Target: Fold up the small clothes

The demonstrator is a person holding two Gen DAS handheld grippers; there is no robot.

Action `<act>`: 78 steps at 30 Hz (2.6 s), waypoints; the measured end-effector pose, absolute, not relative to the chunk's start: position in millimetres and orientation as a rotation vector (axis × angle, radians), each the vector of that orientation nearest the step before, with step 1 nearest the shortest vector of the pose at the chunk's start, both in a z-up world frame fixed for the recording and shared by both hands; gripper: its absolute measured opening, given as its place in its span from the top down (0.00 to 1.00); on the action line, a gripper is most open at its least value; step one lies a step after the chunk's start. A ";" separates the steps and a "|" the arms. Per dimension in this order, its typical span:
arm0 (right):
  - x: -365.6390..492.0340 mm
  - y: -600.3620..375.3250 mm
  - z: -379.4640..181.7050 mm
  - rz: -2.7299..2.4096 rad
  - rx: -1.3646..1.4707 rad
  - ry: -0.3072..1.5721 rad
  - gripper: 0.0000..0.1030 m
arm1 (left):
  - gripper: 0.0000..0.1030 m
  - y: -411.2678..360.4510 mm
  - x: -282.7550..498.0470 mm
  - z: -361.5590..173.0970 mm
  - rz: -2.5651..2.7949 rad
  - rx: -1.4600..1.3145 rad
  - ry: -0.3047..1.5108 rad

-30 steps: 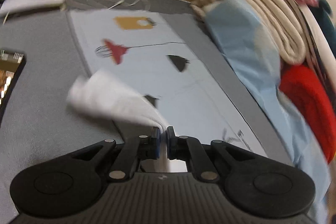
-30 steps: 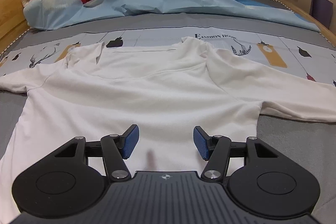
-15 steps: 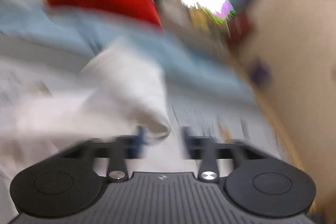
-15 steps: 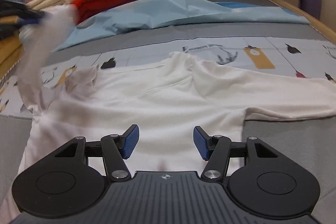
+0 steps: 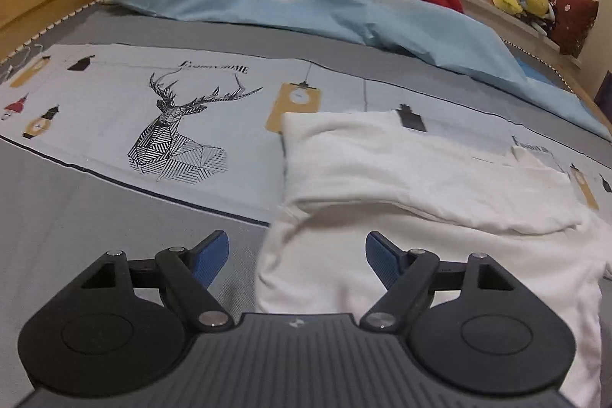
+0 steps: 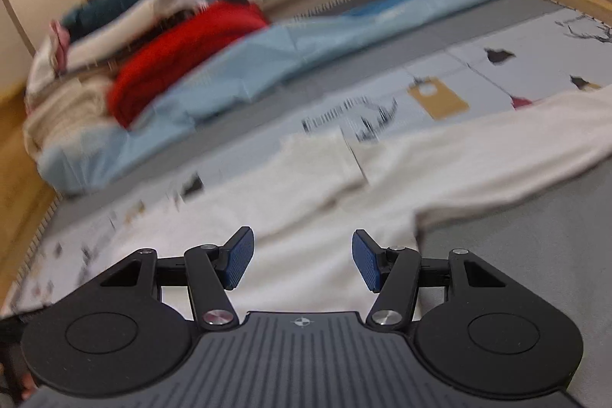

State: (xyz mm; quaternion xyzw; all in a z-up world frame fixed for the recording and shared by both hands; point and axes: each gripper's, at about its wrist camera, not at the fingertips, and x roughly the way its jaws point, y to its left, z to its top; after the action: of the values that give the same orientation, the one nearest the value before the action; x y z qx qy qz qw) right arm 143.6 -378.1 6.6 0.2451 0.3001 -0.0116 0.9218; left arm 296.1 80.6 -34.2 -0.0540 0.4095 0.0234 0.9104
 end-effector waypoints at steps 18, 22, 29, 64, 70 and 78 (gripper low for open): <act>306.0 -392.5 -79.1 -0.159 0.578 0.657 0.70 | 0.21 73.5 354.6 -73.1 -0.051 -0.062 0.904; 307.9 -376.6 -74.7 -0.150 0.461 0.634 0.97 | 0.62 82.2 366.2 -81.6 0.032 -0.138 0.915; 297.8 -373.0 -31.0 -0.030 0.564 0.574 0.97 | 0.79 118.0 362.3 -67.0 0.104 -0.173 0.941; 376.9 -351.0 -59.3 -0.023 0.221 0.889 0.64 | 0.23 84.8 460.0 -78.1 0.098 0.121 1.101; 402.2 -350.8 -80.6 -0.105 0.140 0.865 0.64 | 0.22 77.8 491.8 -81.8 0.119 0.063 1.010; 404.4 -357.0 -51.6 -0.008 0.212 0.792 0.56 | 0.21 130.1 463.7 -40.7 0.002 -0.170 0.946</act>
State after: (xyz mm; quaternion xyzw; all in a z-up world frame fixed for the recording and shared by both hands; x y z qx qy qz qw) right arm 404.4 -357.0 -51.6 0.1032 0.3848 -0.0038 0.9172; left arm 463.7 130.1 -40.7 -0.0818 0.4548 0.0009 0.8868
